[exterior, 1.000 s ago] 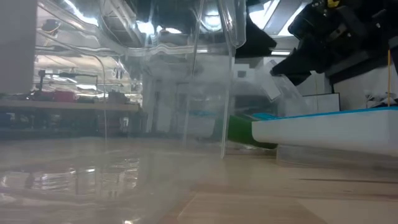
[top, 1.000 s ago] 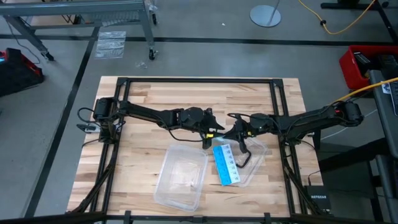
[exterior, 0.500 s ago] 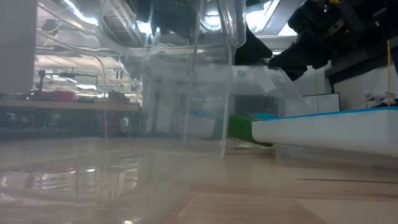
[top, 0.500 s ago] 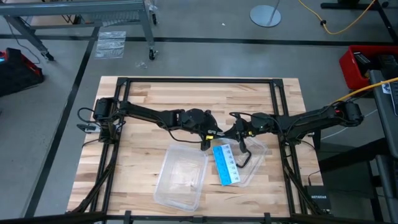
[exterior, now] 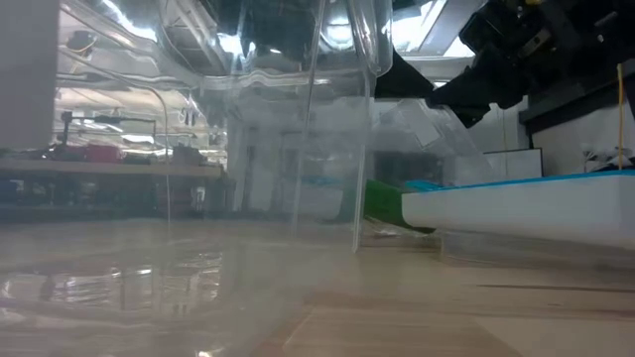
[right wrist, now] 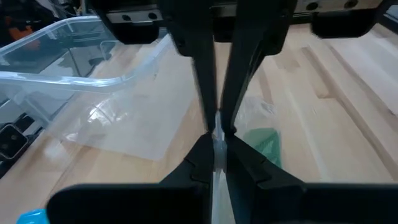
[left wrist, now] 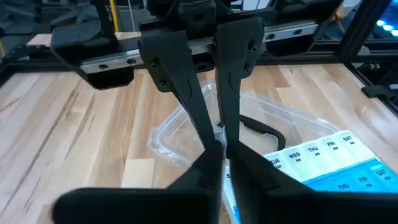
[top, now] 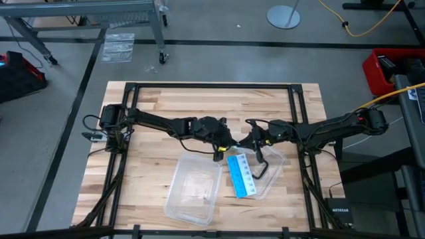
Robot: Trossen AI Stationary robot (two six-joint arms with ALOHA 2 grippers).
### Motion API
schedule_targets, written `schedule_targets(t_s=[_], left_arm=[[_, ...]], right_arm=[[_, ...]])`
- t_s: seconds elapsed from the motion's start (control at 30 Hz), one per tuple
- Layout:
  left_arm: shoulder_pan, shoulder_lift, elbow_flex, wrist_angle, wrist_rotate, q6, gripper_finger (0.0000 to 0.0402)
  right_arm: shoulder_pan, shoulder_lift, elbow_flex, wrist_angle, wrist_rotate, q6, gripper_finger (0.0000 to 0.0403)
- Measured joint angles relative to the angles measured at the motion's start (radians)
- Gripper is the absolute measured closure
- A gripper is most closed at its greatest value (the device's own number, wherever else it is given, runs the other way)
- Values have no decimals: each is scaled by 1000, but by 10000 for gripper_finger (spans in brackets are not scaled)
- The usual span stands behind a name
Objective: Roll bandage
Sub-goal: Close the transparent zip bag
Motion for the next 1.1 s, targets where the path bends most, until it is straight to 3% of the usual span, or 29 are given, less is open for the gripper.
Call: schedule_targets(t_s=[0.67, 1.1], left_arm=[[-4, 3, -2, 41, -3, 77, 401], [-2, 1, 0, 108, -3, 75, 401]], right_arm=[[0, -2, 3, -43, -7, 0, 357], [0, 0, 1, -99, -5, 1, 371]])
